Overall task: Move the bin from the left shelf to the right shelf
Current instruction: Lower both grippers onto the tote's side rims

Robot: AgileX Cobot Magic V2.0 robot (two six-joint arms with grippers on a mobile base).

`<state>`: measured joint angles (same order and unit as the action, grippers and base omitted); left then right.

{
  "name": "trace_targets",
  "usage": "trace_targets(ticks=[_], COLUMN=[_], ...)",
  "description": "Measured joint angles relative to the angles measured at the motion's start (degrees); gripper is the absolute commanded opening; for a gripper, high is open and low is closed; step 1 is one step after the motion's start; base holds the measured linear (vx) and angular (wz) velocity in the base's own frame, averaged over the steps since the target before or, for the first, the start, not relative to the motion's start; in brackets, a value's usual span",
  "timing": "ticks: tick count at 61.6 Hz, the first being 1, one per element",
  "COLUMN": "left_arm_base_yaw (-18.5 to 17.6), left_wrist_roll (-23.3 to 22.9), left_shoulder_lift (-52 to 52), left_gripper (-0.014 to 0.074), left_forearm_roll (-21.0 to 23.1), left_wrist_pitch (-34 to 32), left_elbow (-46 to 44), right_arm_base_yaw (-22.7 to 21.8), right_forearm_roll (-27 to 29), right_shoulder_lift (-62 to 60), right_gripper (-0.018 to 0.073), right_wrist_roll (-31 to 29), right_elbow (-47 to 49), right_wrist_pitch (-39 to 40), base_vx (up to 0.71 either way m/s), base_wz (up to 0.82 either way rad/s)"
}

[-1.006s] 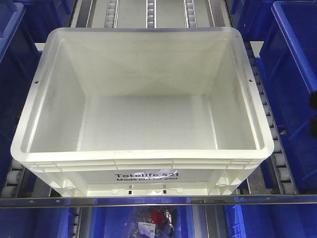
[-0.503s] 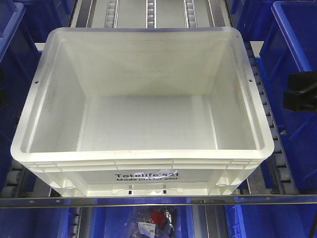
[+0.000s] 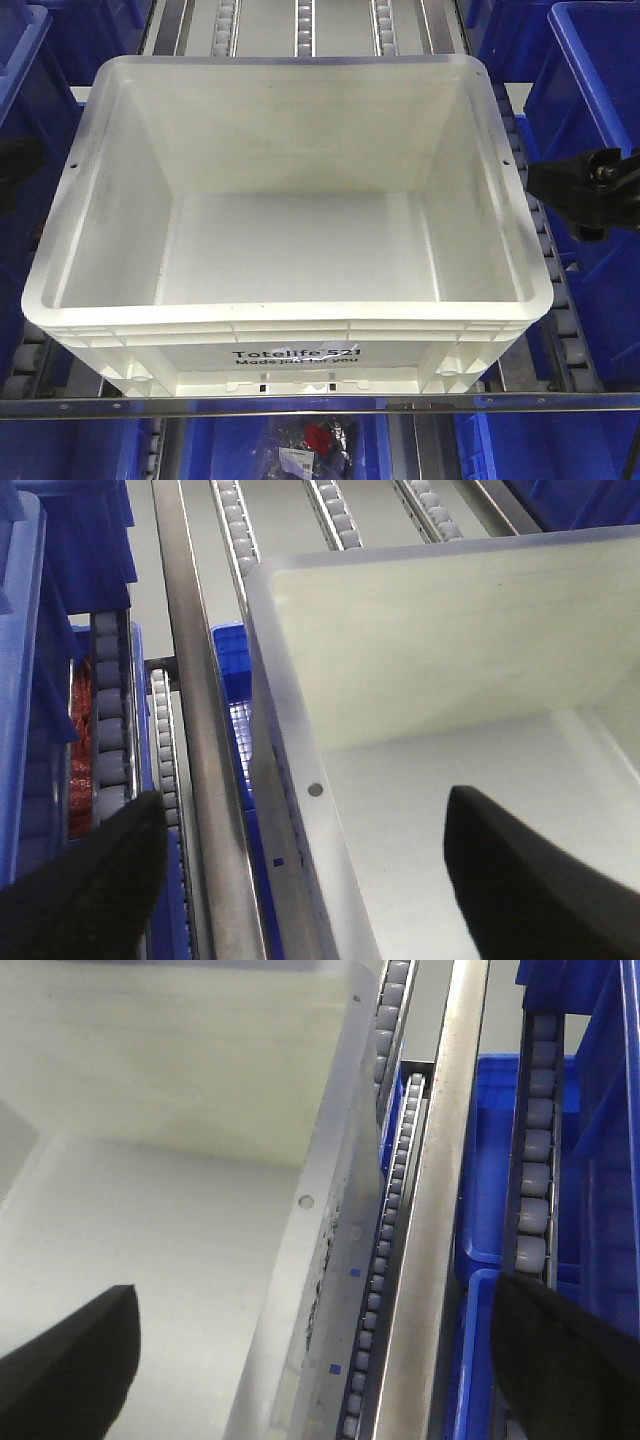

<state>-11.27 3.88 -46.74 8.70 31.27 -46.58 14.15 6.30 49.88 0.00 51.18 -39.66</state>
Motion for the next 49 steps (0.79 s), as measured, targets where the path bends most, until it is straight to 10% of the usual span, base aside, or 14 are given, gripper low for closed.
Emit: trace_targets(ticks=[49], left_arm_base_yaw=[0.0], left_wrist_roll=[-1.65], left_shoulder_lift=[-22.63], left_gripper=[0.0557], left_forearm_roll=[1.39], left_wrist_pitch=[10.96], left_elbow=[-16.48], right_arm_base_yaw=[0.0], right_forearm_roll=[0.0], right_shoulder_lift=[20.72], right_gripper=[0.0674], right_wrist_roll=[0.0], right_elbow=[16.98], right_wrist_pitch=[-8.75], base_vx=[0.0], base_wz=[0.0])
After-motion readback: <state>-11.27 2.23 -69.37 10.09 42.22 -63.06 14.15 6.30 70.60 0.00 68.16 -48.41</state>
